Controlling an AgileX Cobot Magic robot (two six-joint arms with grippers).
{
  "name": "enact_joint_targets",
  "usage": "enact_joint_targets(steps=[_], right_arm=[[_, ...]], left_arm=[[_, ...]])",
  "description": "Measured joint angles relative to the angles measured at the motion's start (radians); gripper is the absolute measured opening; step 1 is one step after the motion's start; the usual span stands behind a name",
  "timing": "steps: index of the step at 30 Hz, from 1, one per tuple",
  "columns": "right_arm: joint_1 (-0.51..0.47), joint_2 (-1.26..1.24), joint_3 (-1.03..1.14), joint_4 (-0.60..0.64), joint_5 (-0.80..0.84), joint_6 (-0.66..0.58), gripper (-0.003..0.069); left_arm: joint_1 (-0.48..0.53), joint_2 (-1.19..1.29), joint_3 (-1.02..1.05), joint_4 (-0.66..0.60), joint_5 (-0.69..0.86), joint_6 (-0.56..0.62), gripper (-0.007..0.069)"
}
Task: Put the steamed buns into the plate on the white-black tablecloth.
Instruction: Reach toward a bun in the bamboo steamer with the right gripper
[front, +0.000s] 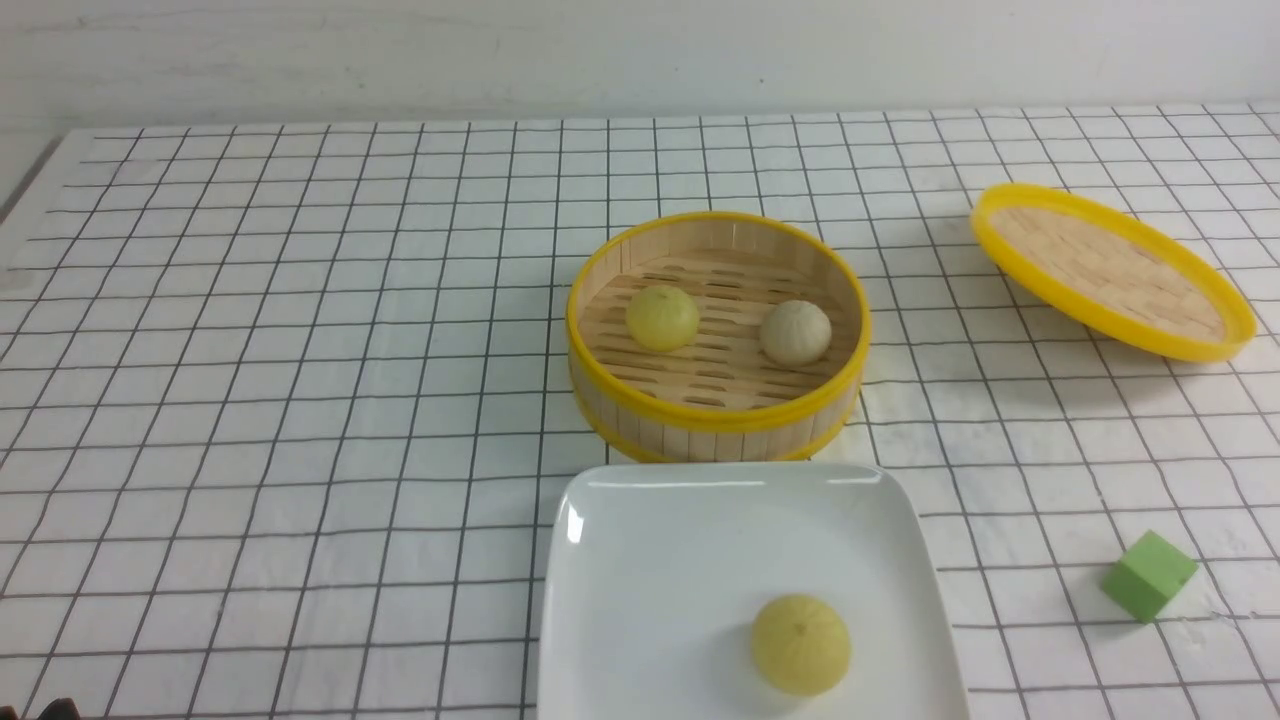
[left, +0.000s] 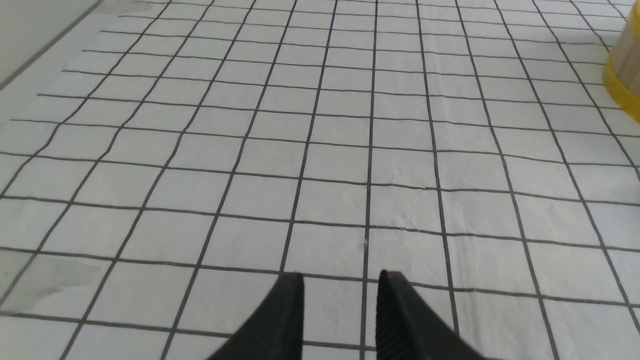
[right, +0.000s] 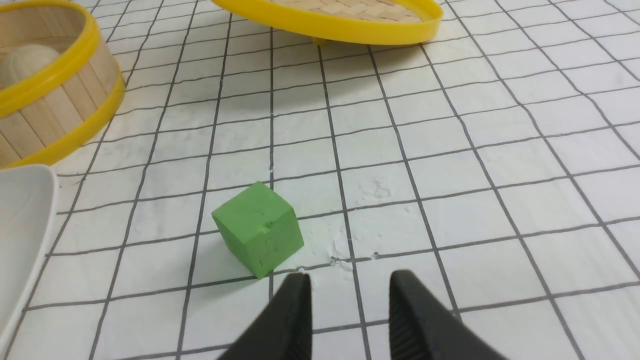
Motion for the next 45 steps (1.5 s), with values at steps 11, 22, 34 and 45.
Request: enact_joint_targets(steps=[11,22,34,45], right_arm=[[0.000,0.000,0.001,0.019,-0.004,0.011,0.0240],[0.000,0.000,0.008,0.501,-0.055,0.299,0.0240],[0.000,0.000,-0.037,0.553,-0.024,0.244,0.0192],[0.000,0.321,-0.491,0.373,0.437,-0.045,-0.0001]], left_arm=[[0.000,0.000,0.000,-0.007,0.000,-0.019,0.0241],[0.000,0.000,0.001,-0.584,0.010,-0.562,0.0241],[0.000,0.000,-0.058,-0.733,0.032,-0.554,0.0201],[0.000,0.335,-0.458,-0.492,0.393,-0.268,0.0002]])
